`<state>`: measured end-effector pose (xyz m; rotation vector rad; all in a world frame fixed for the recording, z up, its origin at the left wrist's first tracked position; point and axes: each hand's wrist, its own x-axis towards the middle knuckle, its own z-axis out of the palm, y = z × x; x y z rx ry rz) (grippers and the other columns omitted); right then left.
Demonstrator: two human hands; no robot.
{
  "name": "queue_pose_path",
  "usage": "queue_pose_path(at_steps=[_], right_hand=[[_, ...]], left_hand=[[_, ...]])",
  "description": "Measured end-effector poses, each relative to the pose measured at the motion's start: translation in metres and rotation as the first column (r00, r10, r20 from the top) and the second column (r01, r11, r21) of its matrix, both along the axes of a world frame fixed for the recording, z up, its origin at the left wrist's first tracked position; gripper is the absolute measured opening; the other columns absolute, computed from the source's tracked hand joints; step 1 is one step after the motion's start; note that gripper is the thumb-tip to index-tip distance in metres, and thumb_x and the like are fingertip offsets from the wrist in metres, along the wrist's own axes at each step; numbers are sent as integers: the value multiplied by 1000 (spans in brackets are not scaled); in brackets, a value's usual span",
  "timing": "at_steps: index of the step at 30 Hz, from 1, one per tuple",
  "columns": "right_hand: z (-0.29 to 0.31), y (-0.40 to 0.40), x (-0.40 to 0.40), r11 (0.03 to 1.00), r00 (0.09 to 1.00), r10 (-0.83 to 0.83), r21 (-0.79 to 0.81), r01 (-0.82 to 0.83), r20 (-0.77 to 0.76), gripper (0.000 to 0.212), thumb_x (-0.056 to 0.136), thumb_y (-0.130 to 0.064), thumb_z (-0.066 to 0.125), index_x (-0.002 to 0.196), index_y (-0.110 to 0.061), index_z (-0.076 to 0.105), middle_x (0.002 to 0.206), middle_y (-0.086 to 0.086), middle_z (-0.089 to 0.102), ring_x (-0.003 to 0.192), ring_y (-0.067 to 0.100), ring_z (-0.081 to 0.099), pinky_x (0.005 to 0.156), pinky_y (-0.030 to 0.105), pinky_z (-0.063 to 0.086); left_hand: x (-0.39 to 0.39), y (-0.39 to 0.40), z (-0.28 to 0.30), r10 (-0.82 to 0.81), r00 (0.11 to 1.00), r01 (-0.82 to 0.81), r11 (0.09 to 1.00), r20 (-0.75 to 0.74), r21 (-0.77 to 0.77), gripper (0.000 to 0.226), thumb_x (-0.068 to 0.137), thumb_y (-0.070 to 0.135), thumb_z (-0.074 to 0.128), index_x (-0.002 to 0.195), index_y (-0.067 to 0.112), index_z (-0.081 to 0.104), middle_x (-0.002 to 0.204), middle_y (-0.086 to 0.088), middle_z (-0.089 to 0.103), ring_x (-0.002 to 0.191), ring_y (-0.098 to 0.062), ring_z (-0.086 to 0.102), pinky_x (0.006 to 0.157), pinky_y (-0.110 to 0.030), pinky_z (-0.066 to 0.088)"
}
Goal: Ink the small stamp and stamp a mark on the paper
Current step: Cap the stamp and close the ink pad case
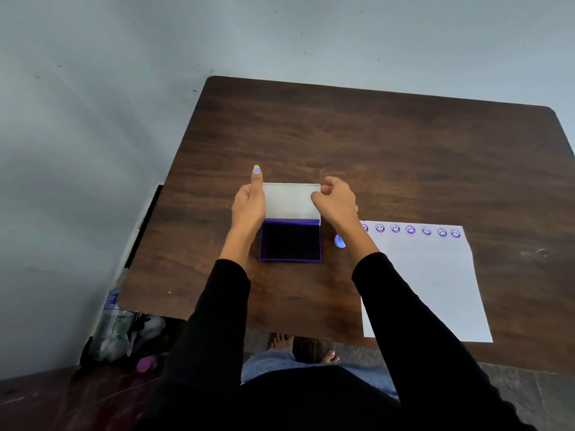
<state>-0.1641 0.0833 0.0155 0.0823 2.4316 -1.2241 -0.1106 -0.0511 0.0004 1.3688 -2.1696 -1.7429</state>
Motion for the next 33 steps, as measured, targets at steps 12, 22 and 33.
queue_pose_path(at_steps=[12, 22, 33], right_hand=[[16, 10, 15, 1000, 984, -4, -31, -1, -179, 29, 79, -23, 57, 105, -15, 68, 100, 4, 71, 100, 23, 63, 96, 38, 46], [38, 28, 33, 974, 981, 159, 181, -137, -114, 23, 78, -5, 49, 82, -5, 72, 88, 22, 71, 91, 36, 65, 87, 39, 54], [15, 23, 57, 860, 947, 311, 399, -318, 83, 16, 78, -6, 58, 92, 0, 61, 108, 25, 62, 97, 39, 59, 68, 30, 42]], left_hand=[[21, -1, 25, -63, 998, 65, 991, 16, -113, 51, 83, 77, 20, 70, 32, 38, 80, 11, 50, 95, -18, 52, 96, -44, 37], [46, -9, 35, -141, 988, 149, 979, 63, -140, 53, 85, 66, 40, 67, 17, 51, 86, -12, 71, 92, -29, 67, 78, -36, 43], [58, -4, 23, -278, 923, 285, 958, 267, 10, 53, 86, 65, 41, 81, 14, 55, 80, -4, 68, 75, -20, 65, 67, -32, 43]])
